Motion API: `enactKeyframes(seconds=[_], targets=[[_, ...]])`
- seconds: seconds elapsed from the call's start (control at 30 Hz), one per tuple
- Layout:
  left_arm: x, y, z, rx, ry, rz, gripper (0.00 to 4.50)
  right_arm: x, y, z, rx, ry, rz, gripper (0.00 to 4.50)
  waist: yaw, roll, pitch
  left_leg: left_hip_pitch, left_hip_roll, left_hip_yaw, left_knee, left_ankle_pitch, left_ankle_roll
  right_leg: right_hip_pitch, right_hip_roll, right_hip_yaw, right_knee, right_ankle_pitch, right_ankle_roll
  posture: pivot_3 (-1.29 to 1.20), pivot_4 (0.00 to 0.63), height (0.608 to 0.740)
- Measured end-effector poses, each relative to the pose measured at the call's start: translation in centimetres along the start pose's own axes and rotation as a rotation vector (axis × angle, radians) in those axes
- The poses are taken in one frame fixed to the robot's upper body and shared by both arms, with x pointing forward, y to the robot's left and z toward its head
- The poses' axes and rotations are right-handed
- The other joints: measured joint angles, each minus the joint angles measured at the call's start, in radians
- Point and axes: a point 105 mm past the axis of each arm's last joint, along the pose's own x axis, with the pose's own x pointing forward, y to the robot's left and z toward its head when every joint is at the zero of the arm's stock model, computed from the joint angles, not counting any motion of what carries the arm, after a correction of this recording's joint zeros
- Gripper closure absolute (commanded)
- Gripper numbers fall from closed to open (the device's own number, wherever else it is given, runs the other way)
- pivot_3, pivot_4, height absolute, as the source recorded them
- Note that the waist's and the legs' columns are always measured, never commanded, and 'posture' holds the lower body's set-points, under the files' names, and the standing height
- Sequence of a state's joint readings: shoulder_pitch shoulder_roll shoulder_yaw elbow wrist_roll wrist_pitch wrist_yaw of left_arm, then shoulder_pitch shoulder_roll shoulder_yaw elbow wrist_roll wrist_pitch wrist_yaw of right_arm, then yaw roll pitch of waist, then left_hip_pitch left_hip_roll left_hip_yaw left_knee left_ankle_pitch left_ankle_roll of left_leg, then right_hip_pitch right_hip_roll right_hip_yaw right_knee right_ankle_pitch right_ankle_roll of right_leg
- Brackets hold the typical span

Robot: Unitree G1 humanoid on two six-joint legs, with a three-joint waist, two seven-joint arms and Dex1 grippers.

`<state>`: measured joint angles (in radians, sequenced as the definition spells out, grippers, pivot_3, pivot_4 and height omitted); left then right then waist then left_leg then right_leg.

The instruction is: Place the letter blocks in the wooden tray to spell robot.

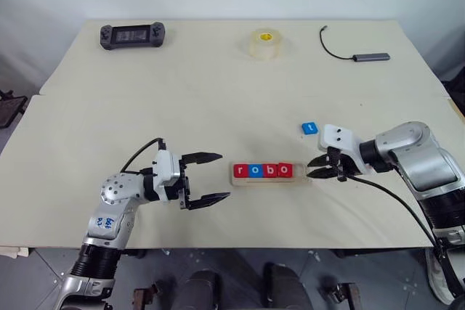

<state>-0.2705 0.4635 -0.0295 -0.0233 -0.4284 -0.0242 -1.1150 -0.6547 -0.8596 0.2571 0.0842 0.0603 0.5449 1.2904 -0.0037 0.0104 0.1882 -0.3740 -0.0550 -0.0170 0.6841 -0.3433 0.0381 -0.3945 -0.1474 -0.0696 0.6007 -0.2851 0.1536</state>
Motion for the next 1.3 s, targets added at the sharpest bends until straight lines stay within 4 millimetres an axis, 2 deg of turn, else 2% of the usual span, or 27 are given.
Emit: enactKeyframes(seconds=[0.03, 0.5, 0.63, 0.77, 0.87, 1.03, 1.2, 1.23, 1.3], targets=[[0.0, 0.0, 0.0, 0.0, 0.0, 0.0, 0.0, 0.4, -0.1, 0.3, -0.001, -0.013, -0.007, 4.48, 0.001, 0.0, 0.0, 0.0, 0.0, 0.0, 0.0, 0.0, 0.0, 0.0, 0.0, 0.0, 0.0, 0.0, 0.0, 0.0, 0.15, 0.74], [0.0, 0.1, 0.0, 0.0, -0.001, 0.009, 0.0, 1.3, 0.5, 2.2, -0.031, -0.045, 0.004, 4.48, 0.004, 0.0, 0.0, 0.0, -0.001, -0.001, 0.0, 0.0, 0.0, 0.0, -0.001, 0.0, 0.0, 0.0, 0.0, 0.0, 0.15, 0.74], [0.1, 0.1, 0.0, -0.001, -0.002, 0.008, 0.0, 0.5, 1.0, 1.8, -0.016, -0.049, -0.002, 4.48, 0.01, 0.0, 0.0, -0.001, -0.002, -0.001, 0.0, 0.0, 0.0, 0.0, -0.001, -0.001, -0.001, 0.0, 0.0, 0.0, 0.15, 0.74], [0.3, 0.0, 0.0, -0.002, -0.002, 0.001, 0.0, -1.5, 0.7, 1.0, 0.033, -0.136, -0.088, 4.48, 0.02, 0.0, 0.0, -0.001, -0.001, -0.001, 0.0, 0.0, 0.0, 0.001, -0.001, -0.001, 0.0, 0.0, 0.0, 0.0, 0.15, 0.74], [0.4, 0.1, 0.0, -0.001, -0.002, -0.005, 0.0, -3.3, 0.7, -0.6, 0.089, -0.193, -0.203, 3.61, 0.031, 0.0, 0.0, -0.001, -0.001, -0.001, 0.0, 0.0, 0.0, 0.001, -0.001, -0.001, 0.0, 0.0, 0.0, 0.0, 0.15, 0.74], [-0.1, 0.4, -0.6, -0.019, 0.015, 0.007, 0.0, -6.2, 2.2, -5.2, 0.248, -0.36, -0.466, 1.91, 0.04, -0.001, 0.0, 0.0, -0.002, 0.0, 0.0, 0.0, 0.001, 0.001, -0.001, -0.001, 0.0, 0.0, 0.0, 0.0, 0.15, 0.74], [-0.3, 1.0, -0.7, -0.022, 0.017, 0.01, 0.0, -8.8, 3.3, -8.0, 0.264, -0.434, -0.692, 0.19, 0.028, -0.001, 0.0, 0.004, -0.001, 0.002, -0.001, 0.0, 0.001, 0.003, 0.0, 0.002, 0.001, 0.0, 0.001, 0.0, 0.15, 0.74], [-0.3, 1.0, -0.7, -0.023, 0.017, 0.011, 0.0, -9.1, 3.5, -8.6, 0.28, -0.444, -0.723, 0.02, 0.025, -0.001, 0.0, 0.004, -0.001, 0.002, -0.001, 0.0, 0.001, 0.003, 0.0, 0.002, 0.002, 0.0, 0.001, 0.0, 0.15, 0.74], [-0.3, 1.3, -0.8, -0.025, 0.018, 0.009, 0.0, -9.2, 3.6, -8.9, 0.307, -0.474, -0.756, 0.02, 0.02, -0.001, 0.0, 0.005, -0.001, 0.003, -0.001, 0.001, 0.001, 0.003, 0.0, 0.004, 0.003, 0.0, 0.001, 0.0, 0.15, 0.74]])
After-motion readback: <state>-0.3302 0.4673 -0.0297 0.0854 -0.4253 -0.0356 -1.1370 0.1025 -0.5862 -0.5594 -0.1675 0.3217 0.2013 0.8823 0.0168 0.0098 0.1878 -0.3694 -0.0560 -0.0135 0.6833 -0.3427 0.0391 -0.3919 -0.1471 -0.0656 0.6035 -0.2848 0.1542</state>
